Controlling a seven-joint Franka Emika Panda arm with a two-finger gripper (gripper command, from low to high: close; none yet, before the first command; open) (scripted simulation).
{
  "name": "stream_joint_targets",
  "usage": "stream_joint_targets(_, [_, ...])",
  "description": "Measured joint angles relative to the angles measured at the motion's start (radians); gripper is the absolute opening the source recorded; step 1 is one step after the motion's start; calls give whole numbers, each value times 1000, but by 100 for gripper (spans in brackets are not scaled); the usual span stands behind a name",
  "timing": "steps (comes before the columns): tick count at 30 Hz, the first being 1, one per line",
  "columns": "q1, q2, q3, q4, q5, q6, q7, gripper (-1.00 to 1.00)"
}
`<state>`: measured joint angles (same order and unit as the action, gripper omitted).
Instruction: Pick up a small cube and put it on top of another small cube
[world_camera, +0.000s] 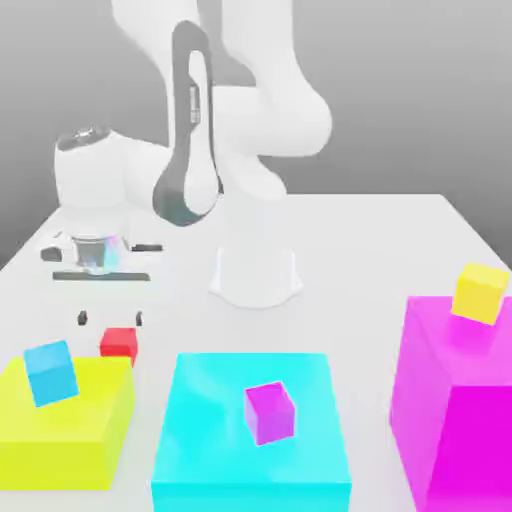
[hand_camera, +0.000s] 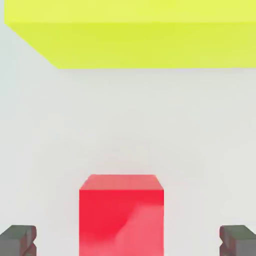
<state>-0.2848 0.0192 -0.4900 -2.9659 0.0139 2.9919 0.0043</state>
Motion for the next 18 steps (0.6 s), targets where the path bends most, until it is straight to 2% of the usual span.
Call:
stream_joint_targets(4, [-76, 68, 130, 18, 195, 47, -133, 0])
stream_joint_targets(8, [-215, 131, 304, 34, 335, 96, -236, 0])
stream_joint_targets(14, [-436, 220, 524, 40, 381, 179, -289, 0])
stream_joint_targets(15, [-460, 233, 545, 40, 379, 191, -293, -100])
stream_joint_targets(18, [-460, 233, 545, 40, 379, 190, -292, -100])
